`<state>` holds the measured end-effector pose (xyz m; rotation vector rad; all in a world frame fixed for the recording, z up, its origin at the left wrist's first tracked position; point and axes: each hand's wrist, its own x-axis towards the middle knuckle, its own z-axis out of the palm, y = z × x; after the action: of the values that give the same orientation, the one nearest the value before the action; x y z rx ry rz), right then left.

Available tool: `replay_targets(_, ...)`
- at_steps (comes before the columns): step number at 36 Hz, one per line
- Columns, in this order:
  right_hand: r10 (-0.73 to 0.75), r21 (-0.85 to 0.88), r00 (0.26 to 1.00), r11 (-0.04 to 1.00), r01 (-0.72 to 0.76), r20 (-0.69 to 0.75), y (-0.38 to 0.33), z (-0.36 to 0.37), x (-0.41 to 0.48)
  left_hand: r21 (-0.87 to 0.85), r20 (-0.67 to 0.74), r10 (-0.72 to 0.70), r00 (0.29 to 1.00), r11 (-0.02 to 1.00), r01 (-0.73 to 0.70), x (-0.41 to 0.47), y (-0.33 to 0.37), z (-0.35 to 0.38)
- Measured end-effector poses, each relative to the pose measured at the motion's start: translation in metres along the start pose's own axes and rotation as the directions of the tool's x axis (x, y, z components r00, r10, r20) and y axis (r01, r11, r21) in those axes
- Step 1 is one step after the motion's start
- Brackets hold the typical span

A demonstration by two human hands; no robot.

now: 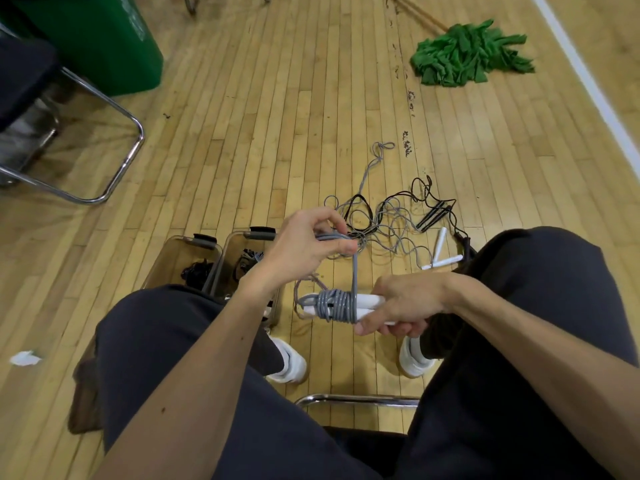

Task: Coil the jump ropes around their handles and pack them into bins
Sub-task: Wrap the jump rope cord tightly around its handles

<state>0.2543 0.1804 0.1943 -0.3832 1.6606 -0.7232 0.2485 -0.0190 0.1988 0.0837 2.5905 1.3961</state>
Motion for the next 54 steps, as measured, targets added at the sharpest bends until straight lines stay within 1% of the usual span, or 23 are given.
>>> replay_targets(3,-0.028,0.027,1.0,0.999,0.028,0.007,-0.002,0.002,-0.004,-0.056,0.03,-0.034,0.999,0.998,0.036,0.003,-0.006,0.005)
replay_targets(6,-0.05,0.043,0.999,0.998,0.049,0.011,-0.005,0.004,-0.007,-0.068,0.085,-0.082,0.993,0.994,0.088,0.004,-0.011,0.011)
replay_targets(10,-0.072,0.071,0.997,0.995,0.073,-0.017,-0.007,0.002,-0.012,-0.119,0.144,-0.148,0.979,0.979,0.165,0.004,-0.016,0.015)
replay_targets(13,-0.115,0.131,0.993,0.984,0.119,-0.038,-0.007,0.0,-0.016,-0.161,0.187,-0.163,0.969,0.968,0.194,0.006,-0.017,0.017)
replay_targets(17,-0.165,0.184,0.983,0.967,0.177,-0.08,-0.008,-0.001,-0.021,-0.171,0.238,-0.168,0.957,0.962,0.211,0.008,-0.017,0.025)
replay_targets(22,-0.196,0.264,0.953,0.93,0.256,-0.232,-0.008,-0.006,-0.024,-0.131,0.257,-0.154,0.954,0.973,0.193,0.004,-0.019,0.027)
replay_targets(24,-0.214,0.326,0.931,0.893,0.309,-0.297,-0.009,-0.01,-0.023,-0.14,0.217,-0.194,0.957,0.964,0.227,0.005,-0.017,0.027)
replay_targets(26,-0.232,0.358,0.907,0.862,0.358,-0.351,-0.009,-0.013,-0.023,-0.146,0.163,-0.191,0.968,0.966,0.215,0.01,-0.018,0.028)
replay_targets(27,-0.24,0.365,0.898,0.851,0.377,-0.368,-0.009,-0.014,-0.022,-0.139,0.152,-0.187,0.971,0.968,0.208,0.012,-0.018,0.03)
replay_targets(30,-0.264,0.362,0.885,0.839,0.407,-0.384,-0.008,-0.017,-0.02,-0.117,0.147,-0.229,0.962,0.962,0.247,0.012,-0.019,0.032)
replay_targets(34,-0.232,0.319,0.882,0.87,0.377,-0.409,-0.005,-0.018,-0.016,-0.062,0.185,-0.23,0.955,0.968,0.245,0.008,-0.016,0.033)
replay_targets(38,-0.16,0.292,0.855,0.896,0.336,-0.494,-0.002,-0.022,-0.007,-0.058,0.248,-0.22,0.944,0.969,0.241,0.004,-0.014,0.036)
replay_targets(44,-0.048,0.263,0.816,0.934,0.241,-0.576,0.004,-0.03,0.007,-0.026,0.252,-0.238,0.938,0.967,0.253,-0.001,-0.012,0.034)
replay_targets(49,-0.009,0.229,0.786,0.954,0.192,-0.619,0.008,-0.03,0.012,0.034,0.288,-0.263,0.921,0.964,0.264,-0.007,-0.011,0.03)
replay_targets(51,0.009,0.224,0.771,0.959,0.174,-0.636,0.01,-0.031,0.013,0.109,0.267,-0.262,0.928,0.964,0.241,-0.008,-0.01,0.028)
replay_targets(54,0.038,0.243,0.777,0.958,0.15,-0.629,0.012,-0.031,0.015,0.221,0.18,-0.204,0.962,0.962,0.163,-0.011,-0.007,0.02)
